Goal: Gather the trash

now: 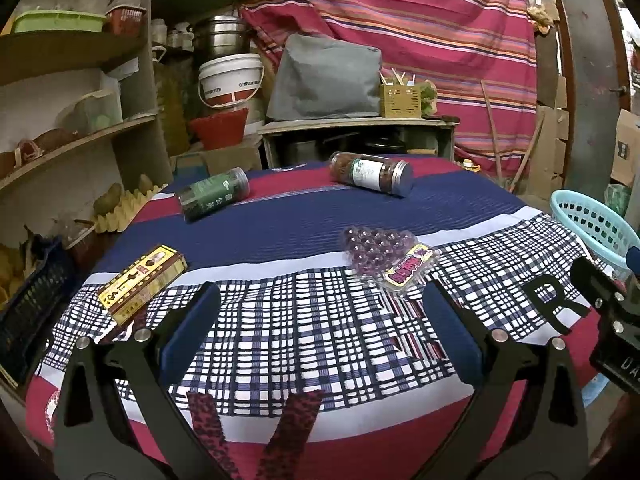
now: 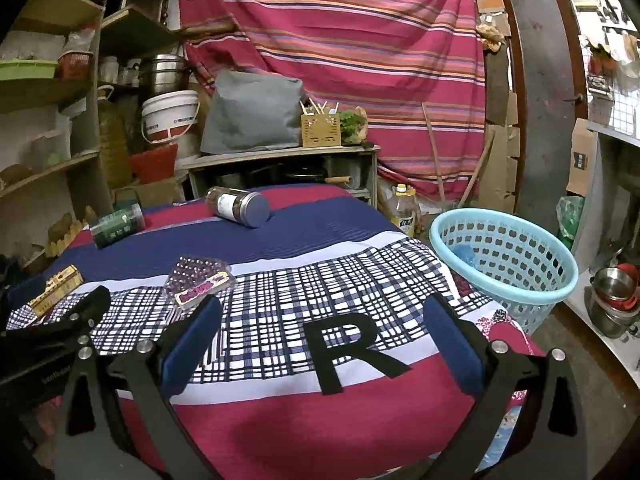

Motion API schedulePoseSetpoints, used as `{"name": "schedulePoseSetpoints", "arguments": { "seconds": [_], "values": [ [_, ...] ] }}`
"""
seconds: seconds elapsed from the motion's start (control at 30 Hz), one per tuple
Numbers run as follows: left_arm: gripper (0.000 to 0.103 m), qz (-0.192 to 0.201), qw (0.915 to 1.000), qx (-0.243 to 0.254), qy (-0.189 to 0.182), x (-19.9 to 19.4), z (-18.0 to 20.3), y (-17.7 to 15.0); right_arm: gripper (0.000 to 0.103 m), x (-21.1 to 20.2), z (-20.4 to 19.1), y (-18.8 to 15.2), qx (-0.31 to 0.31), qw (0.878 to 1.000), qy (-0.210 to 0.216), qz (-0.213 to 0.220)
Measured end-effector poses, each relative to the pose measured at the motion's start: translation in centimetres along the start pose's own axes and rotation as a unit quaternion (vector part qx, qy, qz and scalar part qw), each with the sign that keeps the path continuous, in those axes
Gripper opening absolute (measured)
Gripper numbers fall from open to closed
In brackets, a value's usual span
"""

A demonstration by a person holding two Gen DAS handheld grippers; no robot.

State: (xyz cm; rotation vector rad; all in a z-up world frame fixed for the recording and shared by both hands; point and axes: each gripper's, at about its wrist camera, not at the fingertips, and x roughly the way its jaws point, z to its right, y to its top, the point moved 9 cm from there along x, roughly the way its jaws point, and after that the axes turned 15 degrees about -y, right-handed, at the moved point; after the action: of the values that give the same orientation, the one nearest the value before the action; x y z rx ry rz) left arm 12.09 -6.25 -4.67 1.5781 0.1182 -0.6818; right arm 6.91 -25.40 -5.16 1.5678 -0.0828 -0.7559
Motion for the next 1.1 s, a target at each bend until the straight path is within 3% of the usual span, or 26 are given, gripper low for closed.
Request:
{"name": "schedulePoseSetpoints", "arguments": {
  "seconds": [1.1],
  "values": [
    [0.098,-0.005,1.0,-0.005,-0.003,0.23,0.07,-0.25,0.098,0.15,-0.11,-0.28,-0.013,1.0,-0.012,-0.005]
  ]
}}
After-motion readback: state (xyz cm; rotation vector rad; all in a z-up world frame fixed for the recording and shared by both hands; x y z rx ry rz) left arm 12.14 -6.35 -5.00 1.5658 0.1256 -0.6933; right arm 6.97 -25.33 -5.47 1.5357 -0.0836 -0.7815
